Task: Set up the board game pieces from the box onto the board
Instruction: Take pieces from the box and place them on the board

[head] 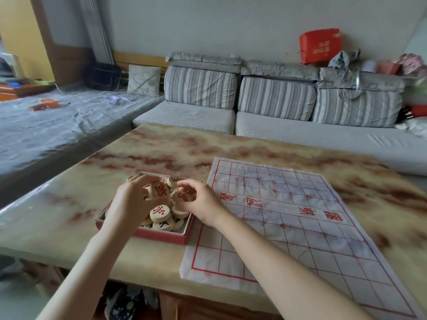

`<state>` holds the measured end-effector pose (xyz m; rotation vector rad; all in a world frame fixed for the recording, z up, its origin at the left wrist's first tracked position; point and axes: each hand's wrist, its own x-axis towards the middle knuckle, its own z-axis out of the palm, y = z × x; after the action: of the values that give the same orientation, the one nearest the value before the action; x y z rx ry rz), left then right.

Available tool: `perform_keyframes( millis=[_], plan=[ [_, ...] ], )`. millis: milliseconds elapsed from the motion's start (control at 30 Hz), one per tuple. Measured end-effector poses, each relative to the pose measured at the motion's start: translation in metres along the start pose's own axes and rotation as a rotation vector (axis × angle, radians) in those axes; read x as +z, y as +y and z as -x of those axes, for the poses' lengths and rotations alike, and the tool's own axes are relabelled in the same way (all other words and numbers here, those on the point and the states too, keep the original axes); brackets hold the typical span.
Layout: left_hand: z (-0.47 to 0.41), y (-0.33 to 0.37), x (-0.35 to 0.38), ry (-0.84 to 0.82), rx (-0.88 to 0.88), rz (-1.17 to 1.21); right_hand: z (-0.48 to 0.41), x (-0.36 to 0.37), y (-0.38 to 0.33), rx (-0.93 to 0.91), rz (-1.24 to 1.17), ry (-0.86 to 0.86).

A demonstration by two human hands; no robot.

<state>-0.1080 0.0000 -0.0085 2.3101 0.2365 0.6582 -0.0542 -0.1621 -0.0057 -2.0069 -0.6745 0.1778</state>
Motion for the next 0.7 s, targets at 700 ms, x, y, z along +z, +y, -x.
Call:
perform_keyframes(
  millis=[700],
  plan=[
    [0.084,0.019,0.039,-0.241,-0.141,0.651,0.111,-0.037,0.071,0.020,-0.043,0.210]
  ],
)
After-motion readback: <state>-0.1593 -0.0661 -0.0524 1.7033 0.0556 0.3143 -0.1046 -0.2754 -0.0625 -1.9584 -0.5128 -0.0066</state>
